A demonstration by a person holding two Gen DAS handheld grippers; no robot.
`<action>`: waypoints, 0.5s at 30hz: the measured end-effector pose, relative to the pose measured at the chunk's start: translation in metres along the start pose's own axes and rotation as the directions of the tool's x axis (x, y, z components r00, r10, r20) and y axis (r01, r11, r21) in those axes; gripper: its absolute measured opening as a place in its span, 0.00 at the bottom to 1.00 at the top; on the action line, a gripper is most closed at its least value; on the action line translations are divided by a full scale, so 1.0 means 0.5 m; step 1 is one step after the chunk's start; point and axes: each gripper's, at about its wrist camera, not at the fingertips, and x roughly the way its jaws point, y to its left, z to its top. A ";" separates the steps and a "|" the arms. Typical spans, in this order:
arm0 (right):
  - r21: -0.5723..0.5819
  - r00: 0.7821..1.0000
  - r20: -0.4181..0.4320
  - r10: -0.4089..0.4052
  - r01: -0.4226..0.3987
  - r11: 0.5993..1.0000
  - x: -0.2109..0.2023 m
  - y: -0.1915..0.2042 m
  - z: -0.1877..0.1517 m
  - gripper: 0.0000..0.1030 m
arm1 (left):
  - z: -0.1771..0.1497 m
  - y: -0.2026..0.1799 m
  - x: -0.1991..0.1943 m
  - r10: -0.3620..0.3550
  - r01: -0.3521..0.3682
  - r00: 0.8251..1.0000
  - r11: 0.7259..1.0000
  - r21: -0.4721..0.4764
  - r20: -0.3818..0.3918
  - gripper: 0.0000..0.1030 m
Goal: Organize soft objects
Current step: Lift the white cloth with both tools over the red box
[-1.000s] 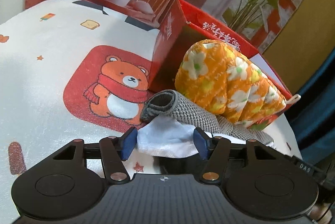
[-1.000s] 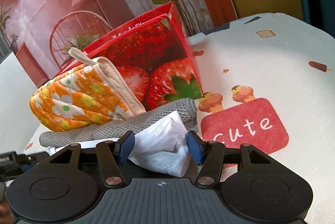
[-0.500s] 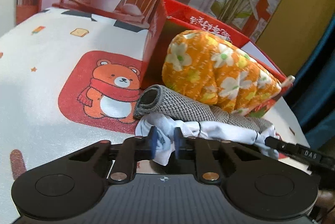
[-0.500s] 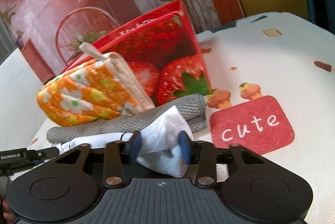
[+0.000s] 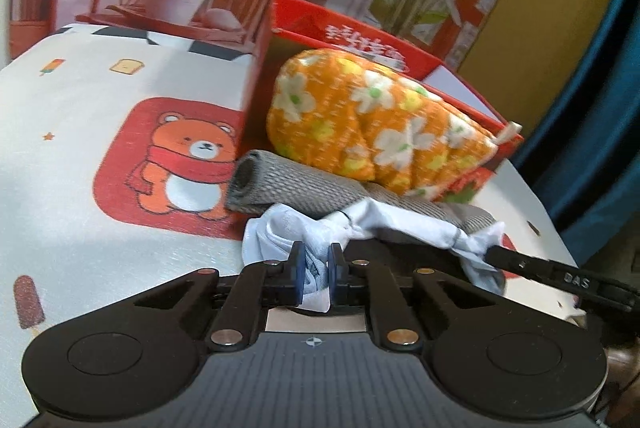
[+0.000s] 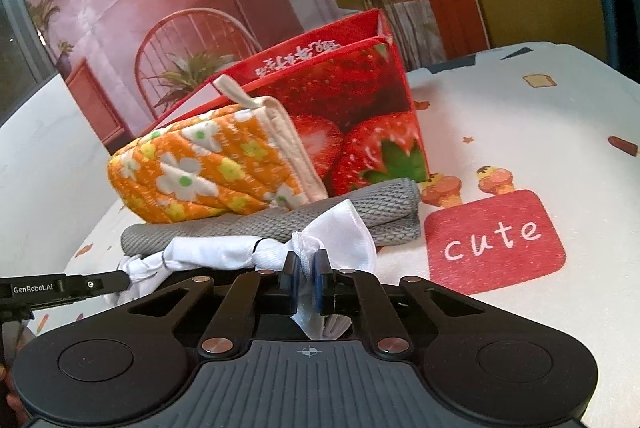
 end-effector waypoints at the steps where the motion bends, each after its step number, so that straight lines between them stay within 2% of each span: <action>1: -0.002 1.000 0.000 0.004 -0.004 1.000 -0.001 0.003 -0.001 0.07 | -0.002 -0.005 -0.002 -0.010 0.010 1.000 1.000 0.011 -0.002 0.12; 9: -0.053 1.000 -0.019 0.023 -0.024 0.998 -0.011 0.026 -0.013 0.06 | -0.018 -0.025 -0.005 -0.030 0.033 0.999 0.997 0.068 -0.034 0.12; 15: -0.044 1.000 0.005 -0.016 0.016 0.999 -0.026 0.017 -0.012 0.04 | -0.011 -0.012 -0.028 0.023 -0.024 1.000 0.998 0.054 0.020 0.09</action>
